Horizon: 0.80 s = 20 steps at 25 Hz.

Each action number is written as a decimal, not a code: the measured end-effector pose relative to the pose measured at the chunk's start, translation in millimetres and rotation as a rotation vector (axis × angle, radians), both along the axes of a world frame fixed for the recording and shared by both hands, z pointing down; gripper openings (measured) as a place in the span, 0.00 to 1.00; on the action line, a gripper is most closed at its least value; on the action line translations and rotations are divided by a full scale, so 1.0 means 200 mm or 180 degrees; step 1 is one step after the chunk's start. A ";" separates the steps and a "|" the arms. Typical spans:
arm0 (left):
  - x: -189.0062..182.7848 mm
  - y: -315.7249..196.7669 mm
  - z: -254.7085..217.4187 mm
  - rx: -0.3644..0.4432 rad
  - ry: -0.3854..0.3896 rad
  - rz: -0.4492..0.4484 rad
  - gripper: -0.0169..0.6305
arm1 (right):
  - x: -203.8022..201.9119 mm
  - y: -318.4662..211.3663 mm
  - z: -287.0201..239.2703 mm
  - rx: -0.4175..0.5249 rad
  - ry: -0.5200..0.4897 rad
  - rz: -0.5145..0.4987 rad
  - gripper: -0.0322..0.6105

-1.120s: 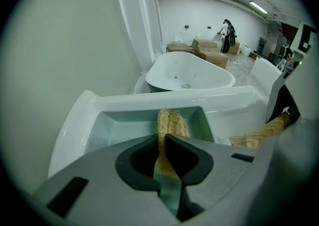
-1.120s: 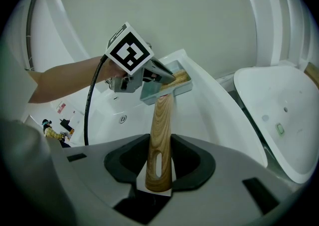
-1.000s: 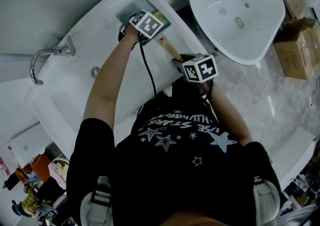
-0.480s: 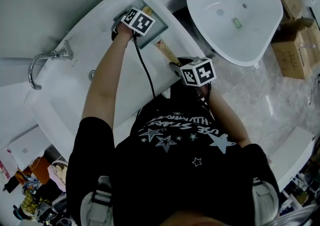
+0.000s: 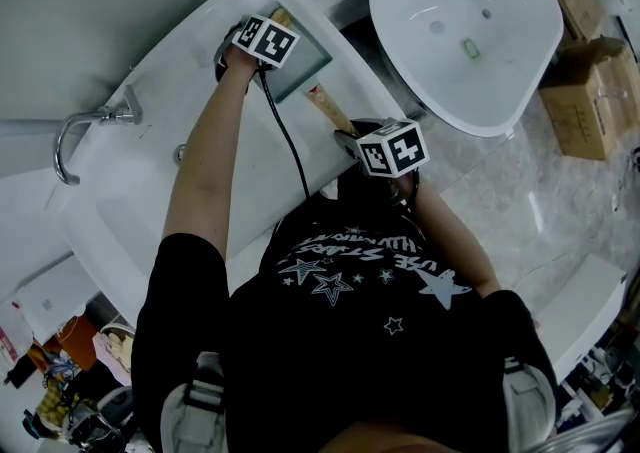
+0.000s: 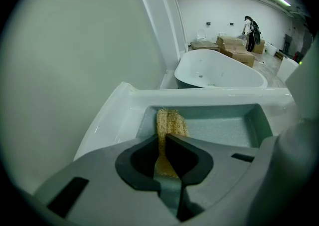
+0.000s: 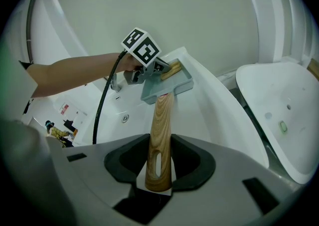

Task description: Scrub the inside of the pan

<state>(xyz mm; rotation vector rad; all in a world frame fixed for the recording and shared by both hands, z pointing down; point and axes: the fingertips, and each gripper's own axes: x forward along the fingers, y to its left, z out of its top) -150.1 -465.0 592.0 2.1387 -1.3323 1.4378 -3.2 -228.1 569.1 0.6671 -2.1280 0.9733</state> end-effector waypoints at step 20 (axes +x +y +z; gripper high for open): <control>-0.02 0.05 -0.17 0.0289 0.0410 -0.0255 0.10 | 0.00 0.01 0.00 0.0080 0.0070 0.0028 0.25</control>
